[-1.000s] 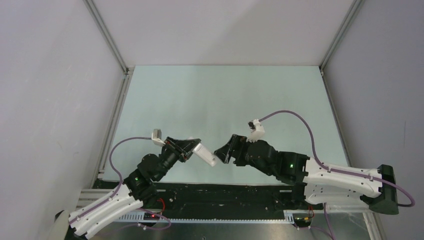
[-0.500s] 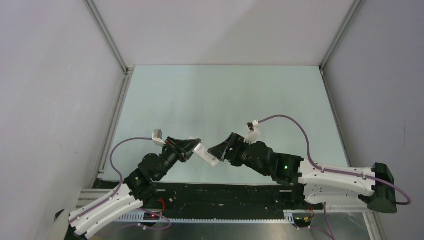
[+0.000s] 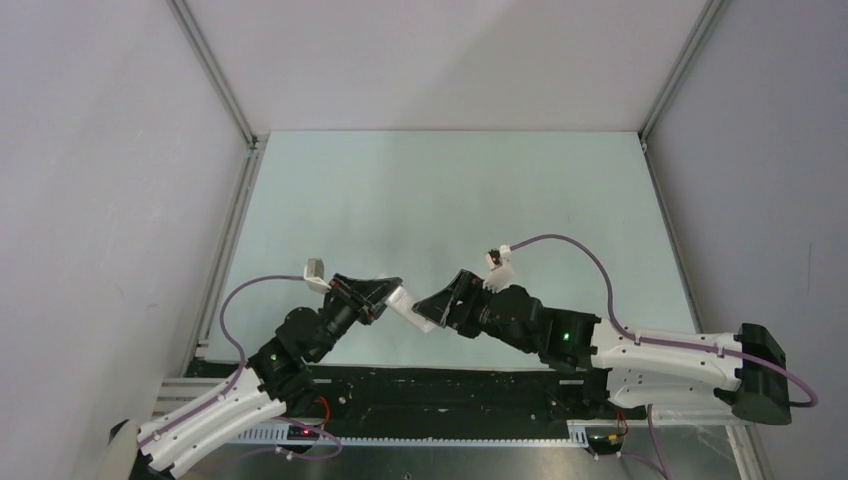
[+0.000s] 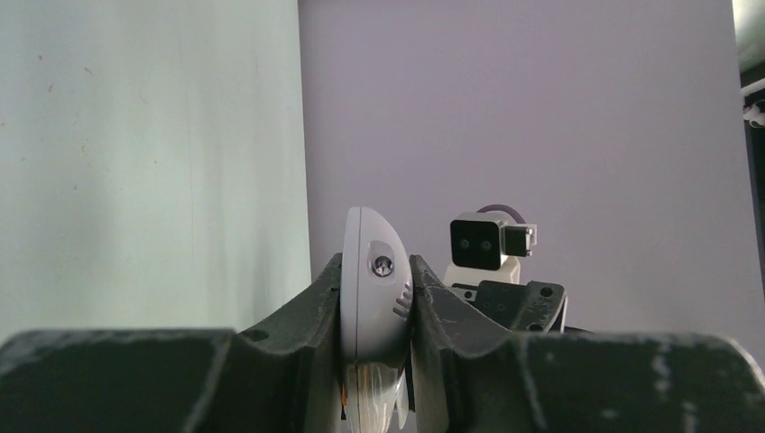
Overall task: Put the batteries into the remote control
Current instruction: Load the remote control at the center of the board, then turn over the remote control at the center of the board.
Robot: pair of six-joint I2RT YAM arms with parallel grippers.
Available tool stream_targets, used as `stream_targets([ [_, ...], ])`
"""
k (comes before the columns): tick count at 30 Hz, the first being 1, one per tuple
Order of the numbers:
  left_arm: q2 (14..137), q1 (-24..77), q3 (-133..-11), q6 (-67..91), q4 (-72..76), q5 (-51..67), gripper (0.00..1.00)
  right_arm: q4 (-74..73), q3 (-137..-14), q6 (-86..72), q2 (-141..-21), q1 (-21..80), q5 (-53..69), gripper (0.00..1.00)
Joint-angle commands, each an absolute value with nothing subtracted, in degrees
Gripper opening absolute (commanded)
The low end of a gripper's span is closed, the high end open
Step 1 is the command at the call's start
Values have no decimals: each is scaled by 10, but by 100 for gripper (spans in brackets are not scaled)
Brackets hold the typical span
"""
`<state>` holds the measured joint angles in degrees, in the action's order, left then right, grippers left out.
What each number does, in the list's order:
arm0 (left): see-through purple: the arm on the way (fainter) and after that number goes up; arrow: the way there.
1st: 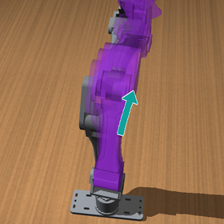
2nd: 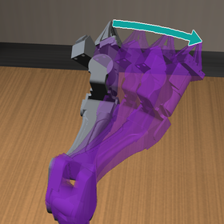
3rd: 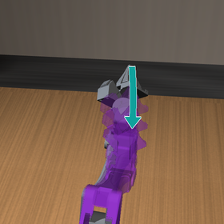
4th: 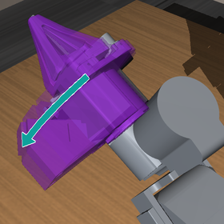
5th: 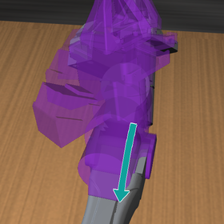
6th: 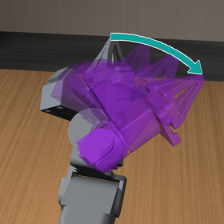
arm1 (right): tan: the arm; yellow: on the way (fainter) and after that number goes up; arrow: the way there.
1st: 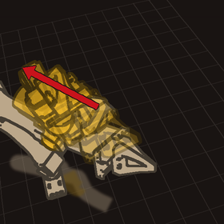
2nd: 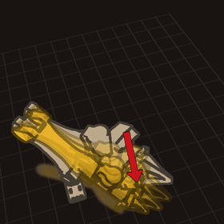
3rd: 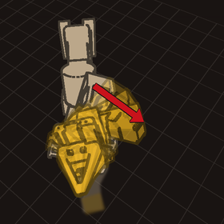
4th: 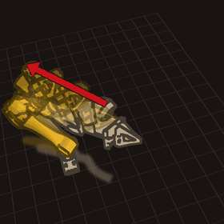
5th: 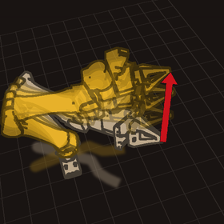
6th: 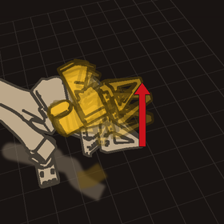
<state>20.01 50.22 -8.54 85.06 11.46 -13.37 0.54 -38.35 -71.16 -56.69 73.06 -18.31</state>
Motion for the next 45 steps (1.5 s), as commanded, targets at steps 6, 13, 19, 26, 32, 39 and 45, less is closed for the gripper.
stream_targets([
  [6,191,502,-94,858,142,-144,0,41,-367,-736,-568,734,-171,73],
  [13,192,502,-94,857,142,-144,0,53,-358,-741,-563,734,-174,59],
  [19,192,502,-96,856,142,-143,0,55,-355,-745,-563,735,-175,49],
  [26,189,503,-97,856,142,-142,0,58,-355,-746,-568,734,-176,41],
  [32,193,502,-101,854,142,-139,0,66,-355,-744,-572,734,-175,39],
  [39,191,502,-97,855,142,-137,0,80,-355,-735,-569,735,-178,61],
  [45,187,502,-94,858,142,-139,0,117,-350,-718,-566,736,-177,73],
])
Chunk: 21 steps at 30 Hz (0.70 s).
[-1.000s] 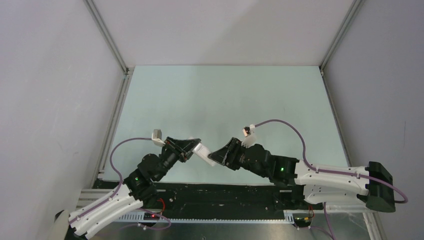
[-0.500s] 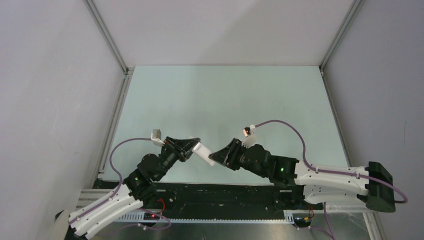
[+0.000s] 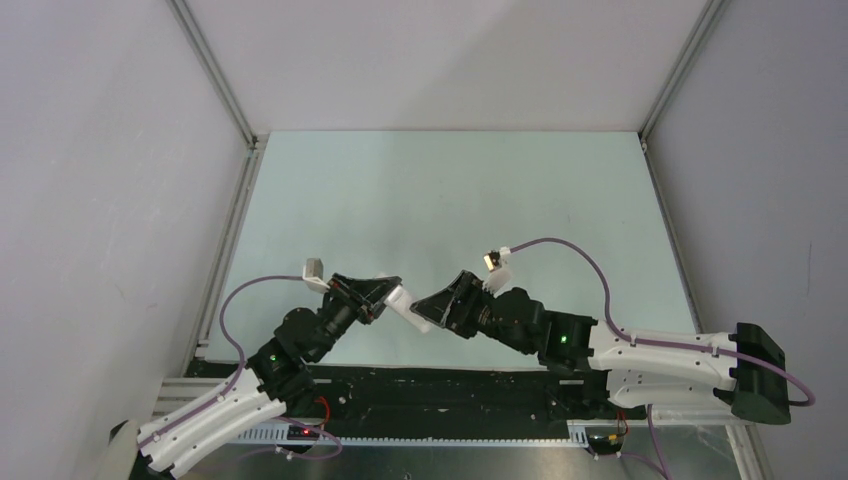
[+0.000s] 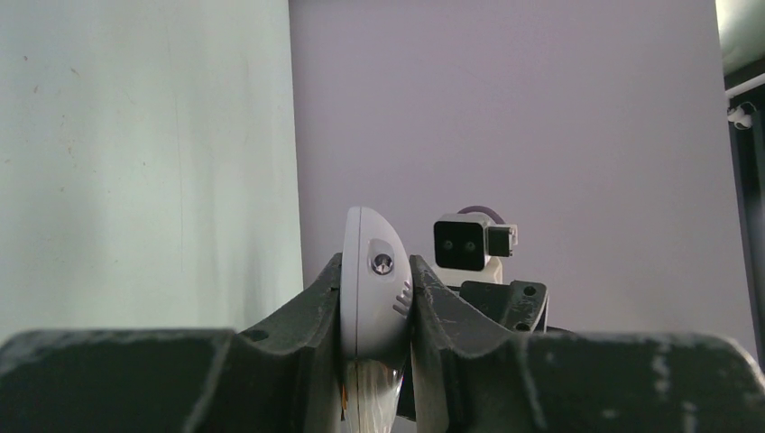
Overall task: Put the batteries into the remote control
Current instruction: Turn over the remote control at the center of the board.
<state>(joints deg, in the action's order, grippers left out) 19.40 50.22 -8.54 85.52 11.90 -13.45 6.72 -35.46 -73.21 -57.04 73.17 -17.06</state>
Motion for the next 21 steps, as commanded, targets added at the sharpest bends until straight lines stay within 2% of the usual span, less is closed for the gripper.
stream_targets([
  [1,187,502,-95,858,142,-138,0,120,-348,-717,-566,735,-177,73],
  [21,172,502,-104,883,142,-126,0,274,-308,-692,-592,729,-127,49],
])
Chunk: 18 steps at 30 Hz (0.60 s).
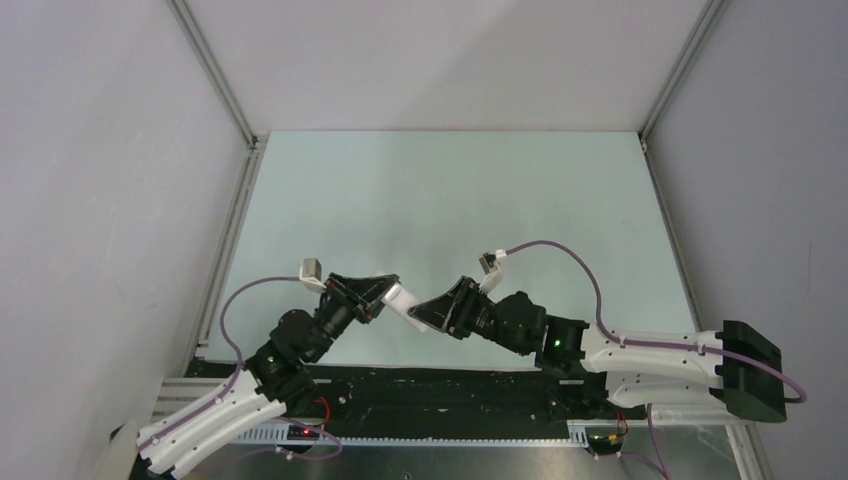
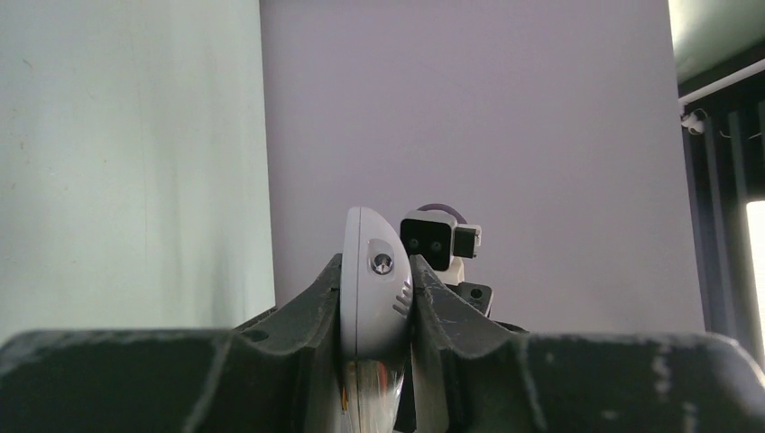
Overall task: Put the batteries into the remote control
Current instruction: Turn over the remote control at the center of the board.
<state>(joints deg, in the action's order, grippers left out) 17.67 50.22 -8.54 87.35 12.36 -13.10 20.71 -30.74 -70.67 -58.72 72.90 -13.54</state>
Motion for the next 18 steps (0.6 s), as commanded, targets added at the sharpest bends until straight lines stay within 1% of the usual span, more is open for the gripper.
stream_targets([
  [1,171,502,-104,883,142,-126,0,277,-308,-692,-593,729,-127,48],
  [8,164,502,-101,886,142,-126,0,269,-308,-693,-593,728,-137,40],
  [10,162,502,-100,886,142,-127,2,263,-308,-693,-591,729,-143,34],
  [11,161,502,-100,886,142,-127,6,263,-308,-688,-590,729,-147,28],
  [12,161,502,-99,886,142,-127,9,263,-308,-683,-587,730,-148,25],
  [13,160,502,-99,886,142,-127,15,263,-308,-675,-586,730,-150,19],
  [14,160,502,-99,885,142,-127,19,263,-308,-672,-584,730,-151,16],
  [15,160,502,-99,885,142,-126,26,262,-308,-662,-582,730,-153,11],
  [16,160,502,-100,883,142,-125,29,259,-308,-656,-577,730,-155,8],
  [17,159,502,-101,883,142,-124,37,256,-308,-647,-575,729,-158,4],
  [18,159,502,-102,881,142,-123,41,252,-308,-642,-568,729,-160,3],
])
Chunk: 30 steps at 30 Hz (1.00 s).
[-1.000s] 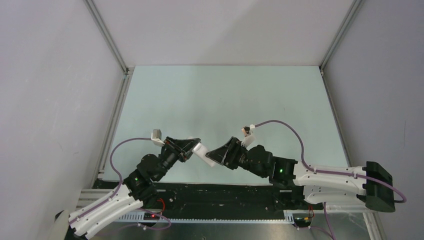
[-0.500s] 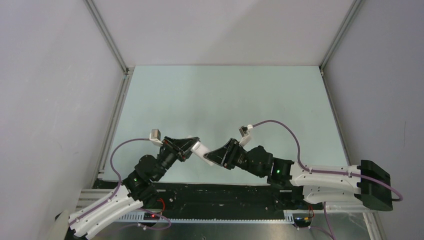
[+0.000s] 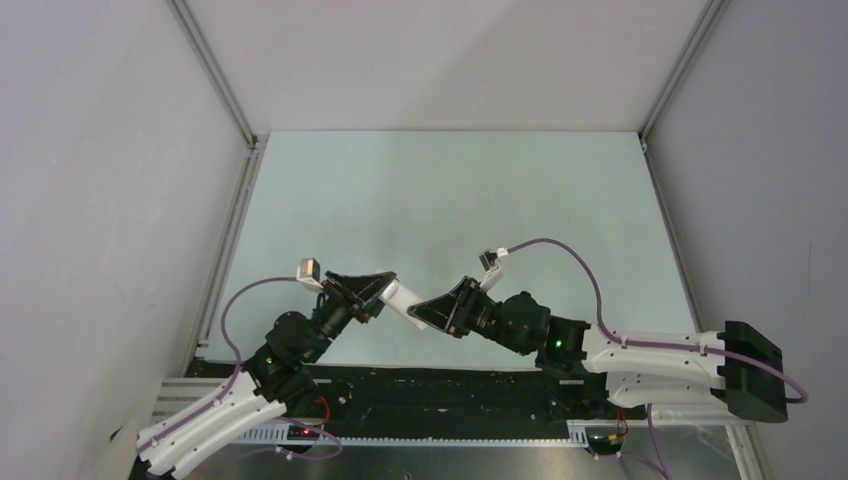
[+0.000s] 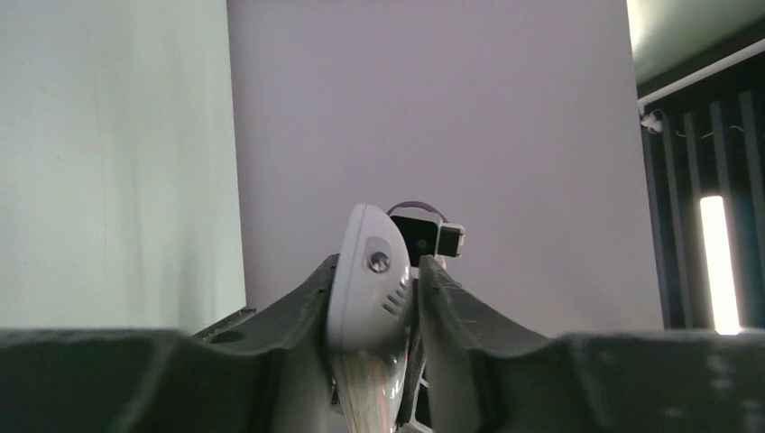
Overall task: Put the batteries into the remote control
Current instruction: Turn over the remote control at the center of the board.
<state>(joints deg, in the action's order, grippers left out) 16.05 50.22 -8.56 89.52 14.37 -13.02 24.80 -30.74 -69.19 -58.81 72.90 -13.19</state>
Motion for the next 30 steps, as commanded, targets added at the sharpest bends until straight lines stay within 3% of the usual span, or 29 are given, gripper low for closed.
stream_targets([
  [1,159,502,-101,881,142,-122,49,251,-308,-631,-566,727,-161,1],
  [2,161,502,-101,880,142,-120,53,251,-308,-625,-560,727,-162,0],
  [5,167,503,-100,879,141,-116,92,243,-308,-596,-542,723,-165,0],
  [7,174,502,-100,877,139,-112,99,221,-308,-578,-523,722,-181,0],
  [13,186,502,-112,853,91,-100,100,20,-317,-523,-449,715,-301,0],
  [18,190,502,-156,810,-36,-108,100,-149,-329,-497,-444,705,-420,0],
  [30,188,502,-202,730,-102,-112,100,-410,-463,-470,-679,711,-509,0],
])
